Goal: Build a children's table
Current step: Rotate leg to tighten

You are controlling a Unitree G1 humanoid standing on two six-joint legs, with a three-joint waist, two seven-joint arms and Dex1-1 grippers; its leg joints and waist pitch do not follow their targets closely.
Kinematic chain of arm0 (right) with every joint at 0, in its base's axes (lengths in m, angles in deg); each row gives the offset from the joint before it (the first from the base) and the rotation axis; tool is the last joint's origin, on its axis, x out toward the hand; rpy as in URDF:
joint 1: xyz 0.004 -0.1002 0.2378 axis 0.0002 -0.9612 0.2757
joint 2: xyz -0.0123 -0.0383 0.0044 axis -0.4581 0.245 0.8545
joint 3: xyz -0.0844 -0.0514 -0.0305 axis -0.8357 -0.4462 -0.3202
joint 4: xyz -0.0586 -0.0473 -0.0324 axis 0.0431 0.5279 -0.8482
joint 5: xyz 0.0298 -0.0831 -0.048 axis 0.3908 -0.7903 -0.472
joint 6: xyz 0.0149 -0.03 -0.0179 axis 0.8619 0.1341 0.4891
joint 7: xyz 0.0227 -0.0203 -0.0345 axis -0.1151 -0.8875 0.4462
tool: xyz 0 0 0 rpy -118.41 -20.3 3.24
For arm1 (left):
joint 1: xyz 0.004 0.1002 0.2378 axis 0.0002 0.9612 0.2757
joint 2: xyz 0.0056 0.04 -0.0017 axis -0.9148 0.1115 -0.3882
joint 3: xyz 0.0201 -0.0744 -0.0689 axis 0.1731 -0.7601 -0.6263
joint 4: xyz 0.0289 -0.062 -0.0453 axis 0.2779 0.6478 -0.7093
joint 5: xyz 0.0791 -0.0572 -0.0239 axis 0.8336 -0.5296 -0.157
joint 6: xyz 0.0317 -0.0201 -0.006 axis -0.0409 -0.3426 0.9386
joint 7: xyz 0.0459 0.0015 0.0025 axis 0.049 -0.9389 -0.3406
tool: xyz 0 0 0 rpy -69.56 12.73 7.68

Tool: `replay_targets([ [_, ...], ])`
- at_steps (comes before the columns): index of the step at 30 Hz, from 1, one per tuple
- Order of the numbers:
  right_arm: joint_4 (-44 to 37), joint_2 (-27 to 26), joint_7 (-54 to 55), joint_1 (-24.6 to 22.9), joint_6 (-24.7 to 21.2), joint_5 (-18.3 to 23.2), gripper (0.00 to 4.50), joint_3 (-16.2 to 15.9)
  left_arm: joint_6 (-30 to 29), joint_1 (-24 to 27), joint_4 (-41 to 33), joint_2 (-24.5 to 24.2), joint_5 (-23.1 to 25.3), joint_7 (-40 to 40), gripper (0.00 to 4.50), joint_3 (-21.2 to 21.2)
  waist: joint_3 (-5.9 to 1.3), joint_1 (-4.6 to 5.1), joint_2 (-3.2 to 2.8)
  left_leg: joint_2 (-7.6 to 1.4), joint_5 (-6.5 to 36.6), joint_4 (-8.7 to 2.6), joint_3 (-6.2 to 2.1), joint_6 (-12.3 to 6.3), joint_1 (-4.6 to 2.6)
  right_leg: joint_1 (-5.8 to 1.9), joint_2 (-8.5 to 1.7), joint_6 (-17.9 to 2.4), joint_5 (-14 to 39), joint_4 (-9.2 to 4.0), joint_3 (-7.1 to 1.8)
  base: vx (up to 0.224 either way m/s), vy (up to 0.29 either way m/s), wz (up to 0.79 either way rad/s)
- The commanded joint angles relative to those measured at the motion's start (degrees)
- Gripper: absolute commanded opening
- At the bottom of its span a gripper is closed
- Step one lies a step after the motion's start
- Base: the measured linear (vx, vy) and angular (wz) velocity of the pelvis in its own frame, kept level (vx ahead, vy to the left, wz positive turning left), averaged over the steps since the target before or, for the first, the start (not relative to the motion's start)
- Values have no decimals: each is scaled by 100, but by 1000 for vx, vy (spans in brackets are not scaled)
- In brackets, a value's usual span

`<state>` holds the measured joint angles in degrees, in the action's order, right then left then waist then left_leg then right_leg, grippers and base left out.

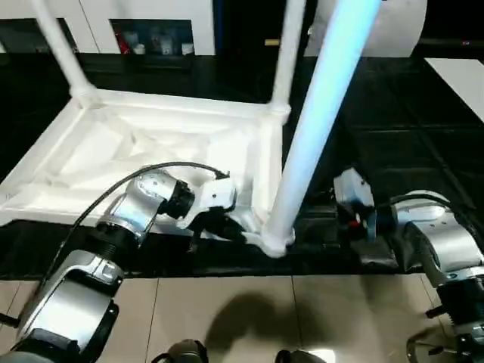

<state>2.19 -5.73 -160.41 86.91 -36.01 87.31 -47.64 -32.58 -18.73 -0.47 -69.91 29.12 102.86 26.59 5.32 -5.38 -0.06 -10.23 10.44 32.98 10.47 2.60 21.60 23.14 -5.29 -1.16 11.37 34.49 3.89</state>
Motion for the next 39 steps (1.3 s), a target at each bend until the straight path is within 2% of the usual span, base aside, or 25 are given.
replay_targets([
  [1,39,63,-166,77,-12,73,381,-63,138,57,-220,50,-19,426,0,277,-371,17,43,-353,477,-321,-65,-848,-92,-305,-374,-1760,0,-276,-273,0,0,0],
  [7,314,-91,-359,257,-32,68,352,-219,218,46,-258,107,-30,605,0,359,-379,-12,40,-353,430,-317,-64,-838,-98,-296,-374,-1778,-38,-262,-269,0,0,0],
  [12,333,-135,-511,329,-152,147,306,-307,217,62,-303,98,-43,629,0,396,-373,-39,40,-356,433,-311,-67,-848,-94,-294,-370,-1779,-66,-252,-269,0,0,0],
  [18,391,-110,-647,368,-198,183,269,-364,233,77,-295,63,-16,635,0,393,-364,-55,44,-353,603,-325,-72,-730,-84,-296,-380,-1693,238,-281,-273,0,0,0],
  [19,391,-111,-657,371,-203,186,259,-372,235,85,-304,48,-18,639,0,395,-367,-60,65,-356,594,-324,-72,-716,-91,-291,-381,-1683,259,-276,-273,0,0,0],
  [20,397,-113,-683,378,-217,189,233,-380,234,90,-305,40,-16,639,0,393,-369,-57,58,-353,575,-322,-70,-714,-87,-291,-380,-1679,244,-274,-275,0,0,0],
  [21,399,-113,-696,381,-224,190,233,-383,235,91,-303,37,-15,638,0,392,-368,-57,54,-357,570,-323,-70,-714,-93,-285,-379,-1683,236,-274,-275,0,0,0],
  [28,219,-126,-742,307,-514,318,201,-410,159,111,-283,26,-39,535,0,352,-362,-56,55,-351,616,-325,-70,-666,-84,-289,-378,-1659,300,-280,-279,0,0,0],
  [29,79,-185,-588,234,-748,409,199,-368,50,114,-268,50,-81,452,0,286,-361,-55,59,-351,578,-327,-72,-674,-81,-290,-373,-1656,262,-273,-277,0,0,0],
  [32,-46,-278,-366,168,-983,503,199,-293,-68,102,-261,83,-107,339,0,221,-357,-63,60,-355,584,-332,-75,-670,-82,-288,-383,-1642,300,-282,-280,0,0,0],
  [33,-76,-310,-295,152,-1048,528,199,-265,-100,97,-262,93,-111,302,0,205,-351,-52,59,-352,635,-336,-72,-654,-75,-282,-381,-1627,396,-293,-280,0,0,0],
  [34,-281,-546,266,45,-1376,568,199,-159,-411,45,-248,151,-65,-43,0,111,-328,-48,55,-354,726,-352,-70,-584,-81,-268,-377,-1592,578,-314,-286,0,0,0],
  [36,-358,-613,408,2,-1436,574,199,-142,-519,24,-237,167,-36,-172,0,83,-308,-33,57,-354,930,-385,-82,-438,-74,-270,-387,-1469,976,-355,-291,0,0,0],
  [38,-499,-953,1160,-137,-1518,307,199,-160,-1075,-104,-113,386,-89,-809,0,-170,-289,-15,64,-338,1108,-407,-92,-285,-89,-254,-400,-1309,1437,-407,-297,0,0,0],
  [39,-549,-1088,1439,-184,-1561,204,199,-169,-1296,-152,-75,485,-137,-1057,0,-279,-270,29,62,-331,1219,-429,-107,-172,-84,-240,-401,-1232,1699,-430,-298,0,0,0],
])
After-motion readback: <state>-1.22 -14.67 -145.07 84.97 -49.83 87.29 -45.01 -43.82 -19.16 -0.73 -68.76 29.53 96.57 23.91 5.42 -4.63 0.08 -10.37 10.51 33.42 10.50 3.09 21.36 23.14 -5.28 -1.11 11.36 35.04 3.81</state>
